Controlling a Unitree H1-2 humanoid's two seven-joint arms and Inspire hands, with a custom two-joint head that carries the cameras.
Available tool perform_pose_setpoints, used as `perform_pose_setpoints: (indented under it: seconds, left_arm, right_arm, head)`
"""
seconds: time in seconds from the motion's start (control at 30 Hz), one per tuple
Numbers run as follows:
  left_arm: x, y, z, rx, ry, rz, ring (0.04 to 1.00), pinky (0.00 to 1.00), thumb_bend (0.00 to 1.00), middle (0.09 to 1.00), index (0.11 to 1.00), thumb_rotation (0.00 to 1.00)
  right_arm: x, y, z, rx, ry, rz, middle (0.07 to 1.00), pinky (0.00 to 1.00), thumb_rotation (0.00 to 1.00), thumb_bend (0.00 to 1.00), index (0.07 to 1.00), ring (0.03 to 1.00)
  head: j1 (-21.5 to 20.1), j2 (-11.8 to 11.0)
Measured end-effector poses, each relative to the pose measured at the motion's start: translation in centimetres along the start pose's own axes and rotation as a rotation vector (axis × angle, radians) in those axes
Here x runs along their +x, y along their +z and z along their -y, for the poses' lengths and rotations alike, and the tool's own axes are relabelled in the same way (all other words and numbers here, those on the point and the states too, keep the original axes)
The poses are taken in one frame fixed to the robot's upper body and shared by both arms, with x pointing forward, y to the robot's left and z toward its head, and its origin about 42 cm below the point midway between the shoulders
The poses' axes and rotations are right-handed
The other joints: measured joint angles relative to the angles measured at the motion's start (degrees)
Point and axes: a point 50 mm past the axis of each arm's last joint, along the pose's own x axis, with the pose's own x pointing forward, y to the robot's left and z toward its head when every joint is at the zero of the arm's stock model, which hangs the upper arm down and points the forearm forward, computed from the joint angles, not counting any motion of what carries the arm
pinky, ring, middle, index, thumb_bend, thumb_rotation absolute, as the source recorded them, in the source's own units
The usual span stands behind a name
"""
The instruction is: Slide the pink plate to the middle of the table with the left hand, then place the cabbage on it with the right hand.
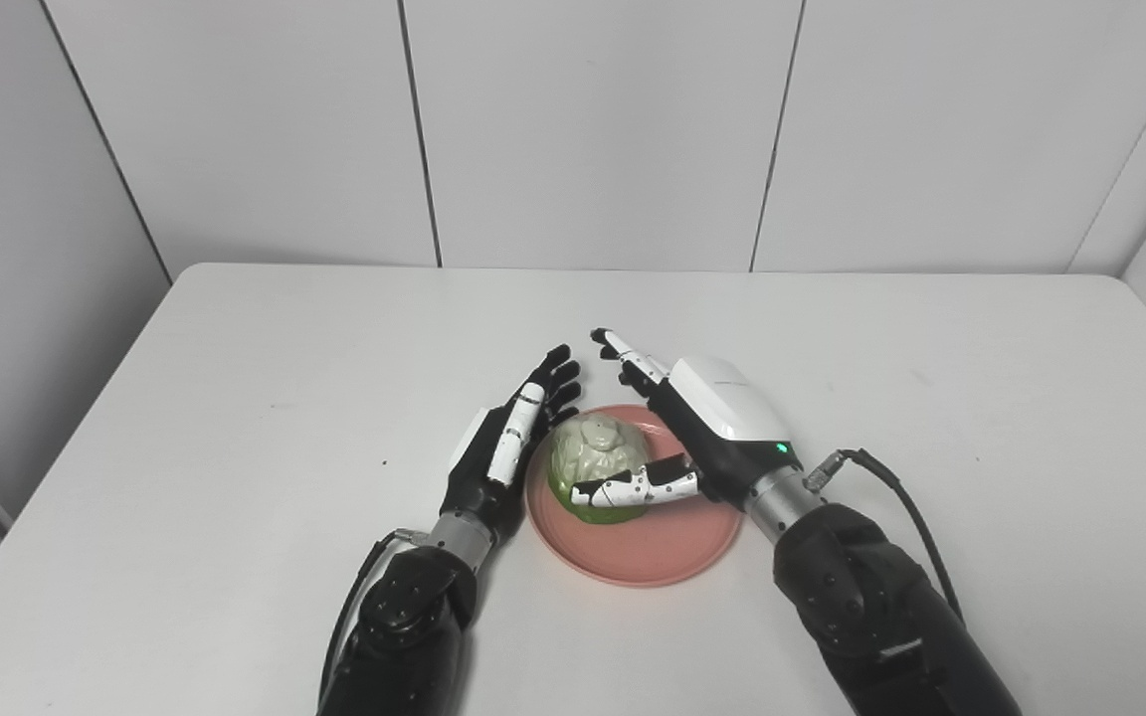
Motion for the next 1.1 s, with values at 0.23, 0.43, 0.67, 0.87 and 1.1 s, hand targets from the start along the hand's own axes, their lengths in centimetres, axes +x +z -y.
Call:
perform_pose_setpoints:
  seconds: [0.23,0.43,0.67,0.87,1.1]
  left_arm:
    - [-1.2,0.1,-0.4,-0.008,0.014,0.010,0.925,0.91,0.45,0.940,0.928,1.00]
    - [-2.4,0.1,-0.7,0.008,0.025,0.013,0.918,0.92,0.45,0.937,0.932,1.00]
    - [-3.5,-0.1,-1.0,0.019,0.039,0.019,0.931,0.94,0.46,0.948,0.943,1.00]
    - [-4.6,-0.3,-1.6,0.035,0.055,0.026,0.948,0.94,0.46,0.961,0.958,1.00]
    - [-5.0,-0.6,-1.8,0.047,0.066,0.033,0.954,0.94,0.47,0.972,0.970,1.00]
  right_arm:
    - [-1.8,-0.8,1.2,0.035,-0.073,-0.031,0.903,0.70,0.80,0.93,0.938,0.827]
    - [-4.5,-2.8,-0.1,0.221,-0.135,-0.117,0.963,0.85,1.00,0.62,0.970,0.927]
    - [-6.8,-4.3,-2.1,0.427,-0.247,-0.202,0.975,0.92,1.00,0.47,0.985,0.959]
    - [-8.6,-6.0,-4.4,0.597,-0.284,-0.293,0.982,0.96,1.00,0.37,0.986,0.978]
    - [-9.6,-7.3,-6.1,0.655,-0.304,-0.289,0.981,0.95,1.00,0.34,0.989,0.972]
  head:
    - [-1.6,0.2]
    - [-2.9,-0.7]
    - [-3.1,-1.4]
    - [-3.5,-1.8]
    - [-3.5,-2.2]
